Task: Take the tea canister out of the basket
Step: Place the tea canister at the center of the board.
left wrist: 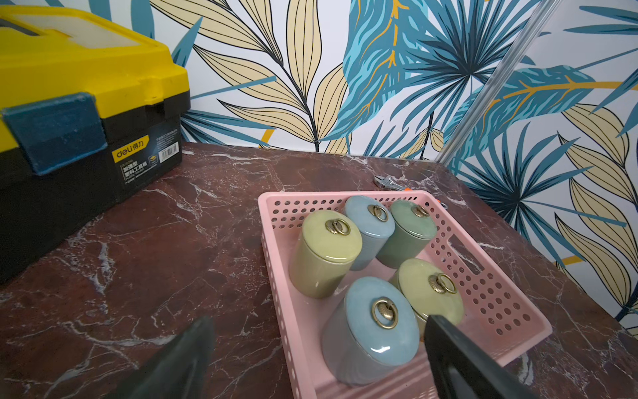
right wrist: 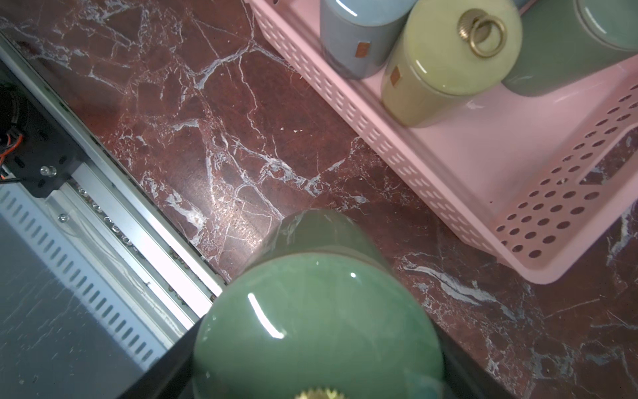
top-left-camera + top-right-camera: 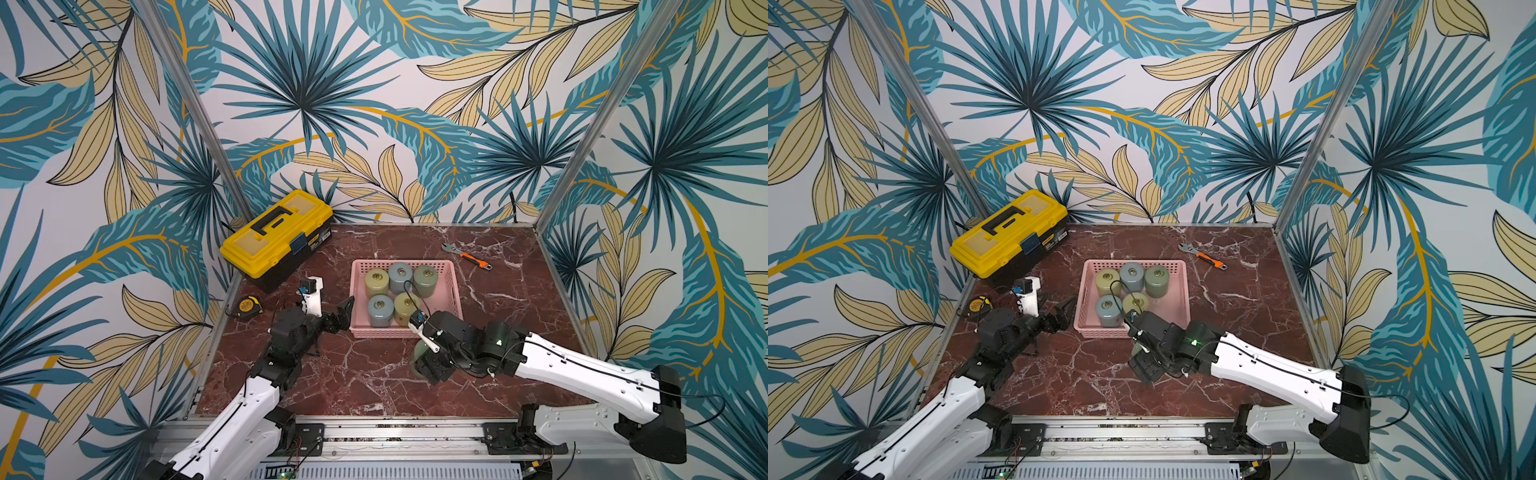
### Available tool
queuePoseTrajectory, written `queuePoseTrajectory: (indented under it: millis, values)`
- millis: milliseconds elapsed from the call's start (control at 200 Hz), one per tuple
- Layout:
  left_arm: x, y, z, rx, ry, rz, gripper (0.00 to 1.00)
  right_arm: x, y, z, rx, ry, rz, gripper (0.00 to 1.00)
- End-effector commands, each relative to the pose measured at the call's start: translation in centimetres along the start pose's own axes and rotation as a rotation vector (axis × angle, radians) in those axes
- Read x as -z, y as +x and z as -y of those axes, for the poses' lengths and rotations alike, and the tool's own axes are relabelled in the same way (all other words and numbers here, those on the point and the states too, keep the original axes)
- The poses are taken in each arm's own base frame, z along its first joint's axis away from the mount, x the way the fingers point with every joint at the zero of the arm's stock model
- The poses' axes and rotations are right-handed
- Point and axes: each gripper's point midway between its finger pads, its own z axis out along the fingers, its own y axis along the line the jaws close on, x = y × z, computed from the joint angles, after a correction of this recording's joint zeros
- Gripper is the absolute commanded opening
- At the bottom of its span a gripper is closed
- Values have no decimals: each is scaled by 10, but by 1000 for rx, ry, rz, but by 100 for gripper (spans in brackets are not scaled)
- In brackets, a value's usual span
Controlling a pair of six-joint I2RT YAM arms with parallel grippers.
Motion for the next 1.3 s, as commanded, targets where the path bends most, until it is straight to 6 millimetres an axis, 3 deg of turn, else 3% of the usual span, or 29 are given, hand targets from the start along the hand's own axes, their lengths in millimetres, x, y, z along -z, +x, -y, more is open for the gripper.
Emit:
queuePoseTrajectory:
  millis: [0,180,456,1292]
  values:
    - [0,11,-7,-6,-17,-11,100,-10,-1,-10,-25,16,18,53]
    - [0,11,-6,-7,-17,-10,100,-21,5,-33,-15,-18,8,53]
    - [1,10,-6,-6,-16,-8,100,-37,16,-53,2,-25,-23,53]
    - [1,10,-6,-4,-17,-8,100,-75,44,-62,-10,-14,-102,53]
